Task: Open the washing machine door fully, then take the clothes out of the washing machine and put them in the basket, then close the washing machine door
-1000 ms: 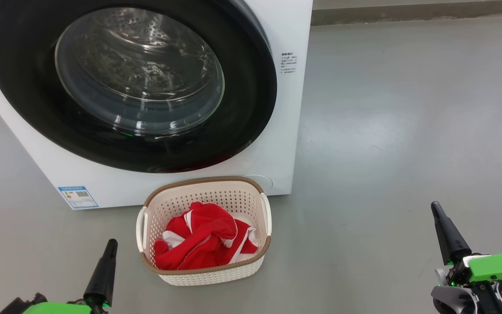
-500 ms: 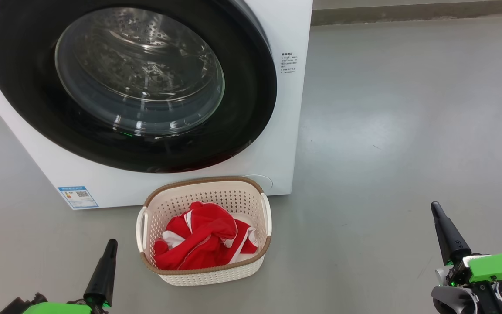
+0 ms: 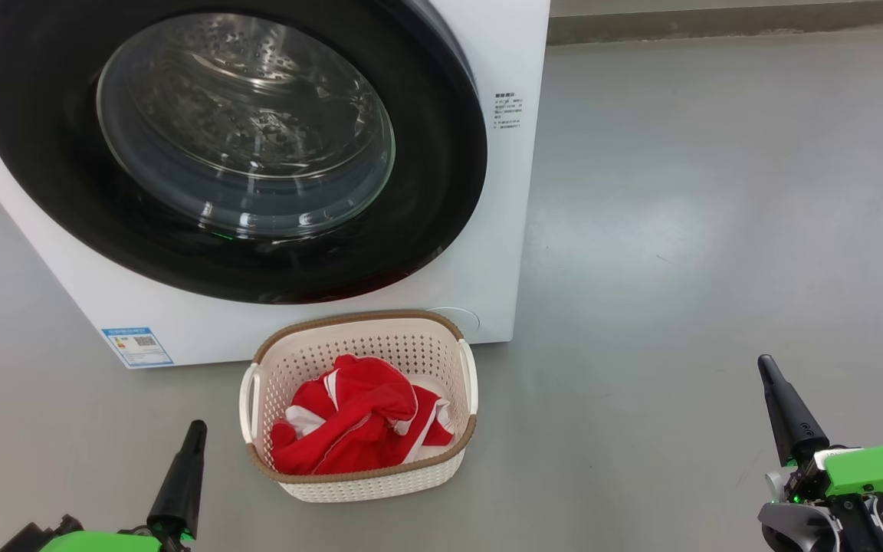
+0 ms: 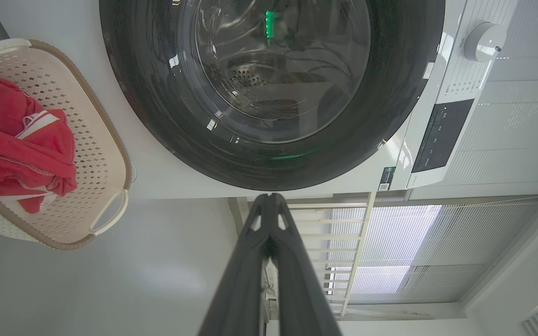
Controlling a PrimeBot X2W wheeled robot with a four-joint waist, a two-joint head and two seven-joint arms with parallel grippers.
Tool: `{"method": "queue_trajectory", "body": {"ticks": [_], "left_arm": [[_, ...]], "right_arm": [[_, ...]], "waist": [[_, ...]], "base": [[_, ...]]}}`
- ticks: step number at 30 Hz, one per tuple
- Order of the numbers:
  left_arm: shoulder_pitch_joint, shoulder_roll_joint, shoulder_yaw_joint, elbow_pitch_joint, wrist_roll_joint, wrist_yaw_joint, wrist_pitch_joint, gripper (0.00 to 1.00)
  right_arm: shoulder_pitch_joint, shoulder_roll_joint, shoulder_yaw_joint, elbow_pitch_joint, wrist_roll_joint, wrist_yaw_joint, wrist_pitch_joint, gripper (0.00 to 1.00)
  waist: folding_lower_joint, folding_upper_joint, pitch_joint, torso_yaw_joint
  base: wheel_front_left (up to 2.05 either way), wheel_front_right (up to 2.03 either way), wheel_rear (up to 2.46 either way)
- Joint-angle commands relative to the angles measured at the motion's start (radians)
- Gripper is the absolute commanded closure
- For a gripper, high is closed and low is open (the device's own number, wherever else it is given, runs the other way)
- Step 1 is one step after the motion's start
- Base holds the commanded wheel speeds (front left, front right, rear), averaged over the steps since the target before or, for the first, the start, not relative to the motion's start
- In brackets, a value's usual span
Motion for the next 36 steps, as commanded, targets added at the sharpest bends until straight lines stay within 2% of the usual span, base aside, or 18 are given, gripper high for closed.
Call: {"method": "queue_trajectory", "body": {"ticks": [1,36], "left_arm": [[-0.039,0.017,0.035,-0.020,-0.007,-0.007,0.008,1.00],[-0.039,0.017,0.035,-0.021,-0.007,-0.007,0.008,1.00]], "right_arm": [[-0.042,-0.006,0.014,-0.025,-0.005,-0.001,0.006,1.00],[-0.042,-0.003,0.011,-0.024,-0.007,-0.001,0.009,1.00]], "waist": [[0.0000,-0.0001,0.000,0.000],[0.0000,-0.0001,0.000,0.000]], "base": [[0.00,0.00,0.00],[0.00,0.00,0.00]]}}
